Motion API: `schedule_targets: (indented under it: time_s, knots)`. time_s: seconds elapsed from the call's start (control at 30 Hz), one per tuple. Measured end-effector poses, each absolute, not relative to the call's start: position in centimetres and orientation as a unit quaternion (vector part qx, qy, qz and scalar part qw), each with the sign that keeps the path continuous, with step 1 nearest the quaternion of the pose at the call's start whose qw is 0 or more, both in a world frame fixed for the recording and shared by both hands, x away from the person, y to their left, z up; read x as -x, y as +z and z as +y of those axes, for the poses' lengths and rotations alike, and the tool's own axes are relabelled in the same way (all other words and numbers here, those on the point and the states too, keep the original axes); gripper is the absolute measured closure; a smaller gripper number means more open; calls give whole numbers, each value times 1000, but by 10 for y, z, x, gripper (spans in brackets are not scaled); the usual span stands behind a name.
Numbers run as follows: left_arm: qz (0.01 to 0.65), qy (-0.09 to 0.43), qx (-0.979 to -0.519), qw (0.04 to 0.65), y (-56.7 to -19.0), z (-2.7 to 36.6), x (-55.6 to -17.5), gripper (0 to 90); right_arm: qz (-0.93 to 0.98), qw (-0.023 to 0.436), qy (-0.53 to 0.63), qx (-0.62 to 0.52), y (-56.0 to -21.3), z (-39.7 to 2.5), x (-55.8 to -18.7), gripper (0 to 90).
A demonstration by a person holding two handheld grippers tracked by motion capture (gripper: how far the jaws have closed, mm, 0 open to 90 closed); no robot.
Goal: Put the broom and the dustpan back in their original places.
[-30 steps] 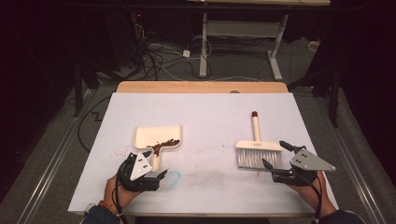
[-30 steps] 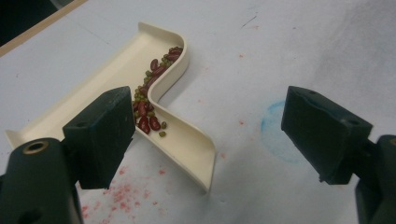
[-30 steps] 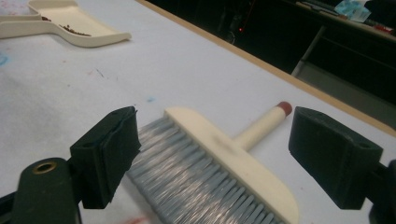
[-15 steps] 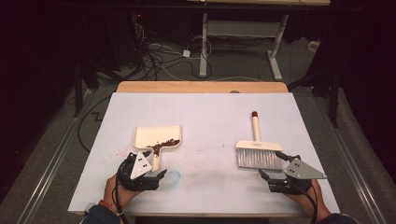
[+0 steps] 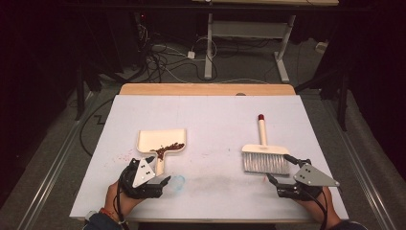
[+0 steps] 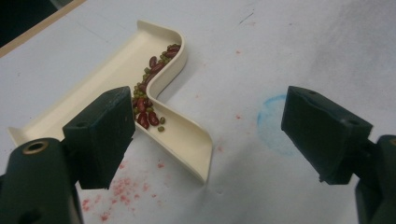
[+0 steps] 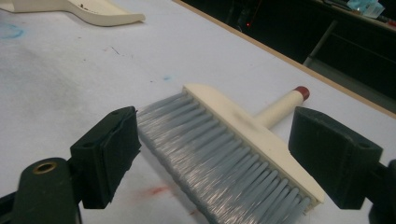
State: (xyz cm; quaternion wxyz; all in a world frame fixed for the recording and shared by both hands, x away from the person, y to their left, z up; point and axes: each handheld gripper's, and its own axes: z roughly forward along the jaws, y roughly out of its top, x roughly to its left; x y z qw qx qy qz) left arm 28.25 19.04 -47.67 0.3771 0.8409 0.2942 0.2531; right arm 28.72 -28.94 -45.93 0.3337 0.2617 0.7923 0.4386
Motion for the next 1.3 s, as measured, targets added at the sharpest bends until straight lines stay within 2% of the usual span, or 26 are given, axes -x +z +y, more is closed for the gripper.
schedule_targets:
  time_s: [1.3]
  knots:
    - [299, 253, -842, 371, -477, 191, -287, 171, 790, 337, 434, -273, -459, -294, -291, 174]
